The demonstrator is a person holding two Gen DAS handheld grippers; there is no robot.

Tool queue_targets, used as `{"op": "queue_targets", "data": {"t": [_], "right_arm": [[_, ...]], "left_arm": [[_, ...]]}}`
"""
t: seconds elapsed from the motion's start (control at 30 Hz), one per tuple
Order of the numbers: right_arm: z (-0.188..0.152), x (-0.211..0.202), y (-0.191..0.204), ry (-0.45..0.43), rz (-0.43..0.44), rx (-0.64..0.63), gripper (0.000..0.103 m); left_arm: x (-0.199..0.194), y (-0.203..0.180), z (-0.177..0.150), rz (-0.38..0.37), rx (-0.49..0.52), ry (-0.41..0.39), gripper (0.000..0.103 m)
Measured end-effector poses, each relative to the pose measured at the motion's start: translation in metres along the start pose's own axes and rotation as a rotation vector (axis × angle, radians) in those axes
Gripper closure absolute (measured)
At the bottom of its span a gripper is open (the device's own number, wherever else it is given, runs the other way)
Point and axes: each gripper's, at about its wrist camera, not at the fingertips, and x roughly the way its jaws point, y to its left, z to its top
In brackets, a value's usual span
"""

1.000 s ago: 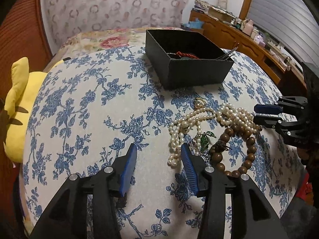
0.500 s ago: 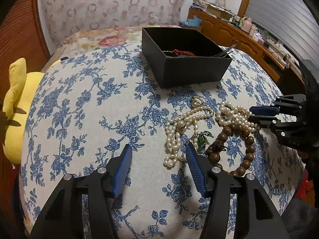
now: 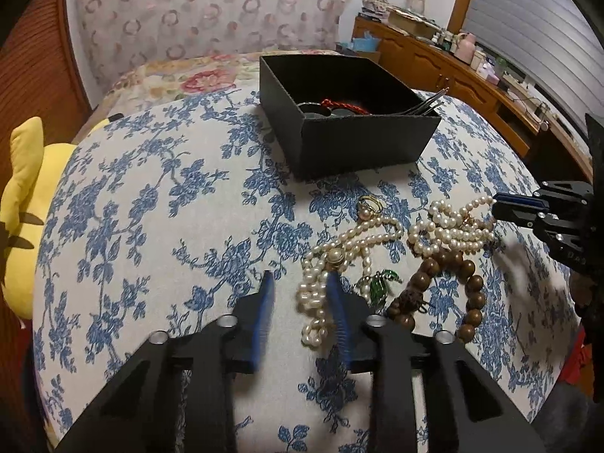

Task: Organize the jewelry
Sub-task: 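Move both grippers to the pearl necklaces beside the wooden bead bracelet, then grasp a white pearl necklace with each gripper and lift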

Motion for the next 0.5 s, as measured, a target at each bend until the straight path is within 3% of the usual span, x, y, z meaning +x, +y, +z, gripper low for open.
{"op": "queue_targets", "data": {"t": [0.3,0.5], "right_arm": [[0.0,-0.005,0.001,-0.021,0.008,0.007,0.095],[0.003,-0.019,0.003,-0.065,0.013,0.012,0.095]], "left_arm": [[-0.001,-0.003,0.005,-0.041,0.014,-0.016,0.099],[-0.024,-0.003,0.008,-0.043,-0.001,-0.08,0.099]]}}
